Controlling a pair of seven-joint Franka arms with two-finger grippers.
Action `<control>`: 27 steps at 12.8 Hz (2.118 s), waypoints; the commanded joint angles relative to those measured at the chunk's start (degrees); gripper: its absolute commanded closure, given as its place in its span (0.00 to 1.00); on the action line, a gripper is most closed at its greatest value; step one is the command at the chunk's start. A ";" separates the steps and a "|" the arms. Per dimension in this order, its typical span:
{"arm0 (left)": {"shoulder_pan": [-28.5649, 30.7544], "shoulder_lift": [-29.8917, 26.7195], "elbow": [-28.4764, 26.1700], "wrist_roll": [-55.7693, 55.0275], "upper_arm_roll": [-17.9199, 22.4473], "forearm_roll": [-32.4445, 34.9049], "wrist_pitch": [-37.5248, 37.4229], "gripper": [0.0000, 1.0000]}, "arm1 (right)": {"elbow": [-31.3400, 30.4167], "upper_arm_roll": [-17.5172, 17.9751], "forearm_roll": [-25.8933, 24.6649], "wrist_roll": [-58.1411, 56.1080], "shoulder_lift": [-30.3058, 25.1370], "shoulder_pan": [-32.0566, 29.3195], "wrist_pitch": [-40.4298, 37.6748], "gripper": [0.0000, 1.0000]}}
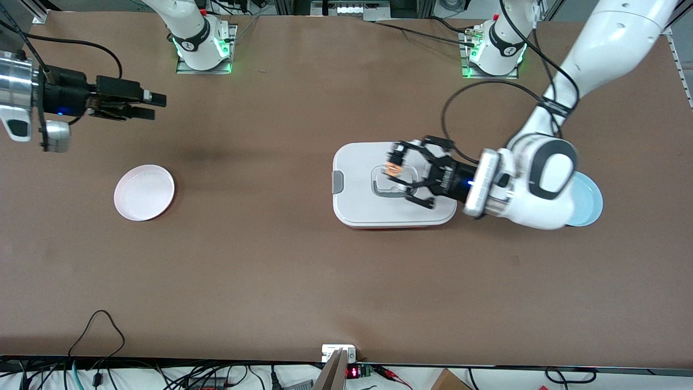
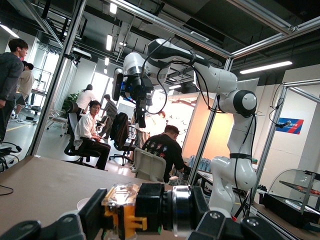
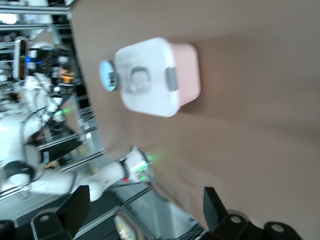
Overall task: Transfer orange switch to right arm and place
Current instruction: 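Carry the orange switch over the box toward the right gripper, then close the right gripper on the orange switch held by the left gripper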
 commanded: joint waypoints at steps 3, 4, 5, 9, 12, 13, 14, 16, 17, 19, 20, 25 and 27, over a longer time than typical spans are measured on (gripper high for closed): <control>-10.80 -0.04 5.49 -0.76 -3.44 -5.85 14.97 1.00 | 0.50 -0.05 15.02 -0.11 5.77 -1.47 -3.89 0.00; -12.73 -0.12 5.49 -0.58 -3.53 -8.84 19.01 1.00 | 0.15 0.13 16.71 -0.28 5.86 -1.39 -3.37 0.00; -15.54 -0.12 5.49 -0.49 -3.53 -10.87 22.70 1.00 | -0.11 0.22 18.81 -0.29 6.47 -1.38 -3.36 0.00; -22.15 -0.04 9.96 -2.07 -3.45 -13.95 33.17 0.99 | -4.24 0.22 27.61 -1.08 8.50 -1.47 -4.15 0.00; -24.79 0.23 12.08 -3.57 -3.36 -14.93 37.23 0.99 | -4.77 0.39 29.64 -2.57 10.78 -1.12 -3.89 0.00; -25.40 0.49 12.60 -3.65 -3.36 -14.93 37.76 0.99 | -6.08 0.48 31.12 -2.57 10.87 -1.03 -3.89 0.00; -25.58 0.58 12.78 -3.74 -3.27 -15.02 37.77 0.99 | -7.05 0.48 32.88 -2.57 10.96 -0.86 -3.97 0.00; -25.59 0.58 12.87 -4.09 -3.09 -15.11 37.77 0.99 | -7.06 0.57 33.86 -2.05 11.58 0.28 -3.98 0.00; -25.67 0.58 12.87 -4.10 -3.01 -15.11 37.77 0.99 | -7.06 0.66 34.04 -1.78 11.49 0.98 -3.80 0.00; -26.11 0.58 13.39 -4.10 -2.92 -15.11 39.34 0.99 | -7.06 1.79 34.48 -1.61 11.14 1.78 -3.80 0.00; -27.07 0.75 13.92 -4.10 -2.92 -15.11 40.83 0.99 | -6.97 2.32 34.48 -1.52 10.96 1.87 -3.54 0.00; -28.05 1.81 15.16 -4.27 -2.83 -15.11 42.51 0.99 | -7.06 3.29 34.57 -1.17 10.35 2.13 -1.61 0.00; -28.14 1.81 15.16 -4.27 -2.83 -15.11 42.51 0.99 | -7.06 4.17 35.87 0.41 10.35 2.13 -0.73 0.00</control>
